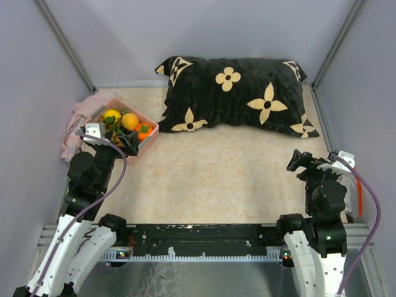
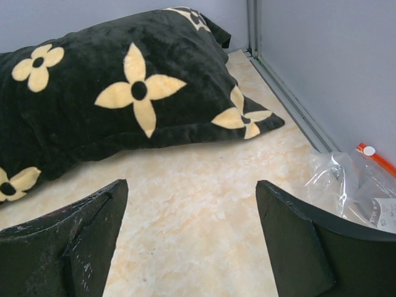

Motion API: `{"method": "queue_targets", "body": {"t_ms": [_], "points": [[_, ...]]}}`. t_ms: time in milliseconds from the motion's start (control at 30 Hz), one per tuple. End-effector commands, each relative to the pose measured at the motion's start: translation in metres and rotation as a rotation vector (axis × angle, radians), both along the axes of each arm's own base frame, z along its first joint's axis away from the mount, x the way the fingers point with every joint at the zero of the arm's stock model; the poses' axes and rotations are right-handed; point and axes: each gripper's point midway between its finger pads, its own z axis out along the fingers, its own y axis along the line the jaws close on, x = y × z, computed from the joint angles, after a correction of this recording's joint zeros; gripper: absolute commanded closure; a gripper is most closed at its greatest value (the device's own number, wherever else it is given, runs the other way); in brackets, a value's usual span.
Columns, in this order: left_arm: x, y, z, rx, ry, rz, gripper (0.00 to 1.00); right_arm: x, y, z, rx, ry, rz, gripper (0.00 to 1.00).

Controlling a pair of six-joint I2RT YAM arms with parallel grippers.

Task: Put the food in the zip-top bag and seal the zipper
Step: Pick up the zipper food storage bag at the corner of the board.

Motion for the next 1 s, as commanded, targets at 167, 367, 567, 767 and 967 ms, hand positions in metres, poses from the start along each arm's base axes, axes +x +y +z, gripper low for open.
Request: {"method": "queue_targets", "body": {"t_ms": [167,367,567,767,967], "points": [[-0.012,-0.002,0.015,-0.022,-0.057,-0.023,0.00,-0.002,-0.009,0.021,0.083,0.017,-0.076,0.15],[-0.020,-0.010,0.022,-0.025,-0.087,-0.061,0.00,0.019,-0.011,-0.001,0.133,0.172,-0.129,0.15],[-0.030,-0.014,0.030,-0.027,-0.120,-0.088,0.00,0.034,-0.032,-0.029,0.154,0.334,-0.311,0.15],[-0.036,-0.018,0.033,-0.028,-0.138,-0.111,0.00,0.035,-0.073,-0.054,0.051,0.478,-0.587,0.13],[-0.041,-0.020,0.037,-0.032,-0.156,-0.125,0.00,0.044,-0.101,-0.088,0.011,0.558,-0.746,0.11]]}}
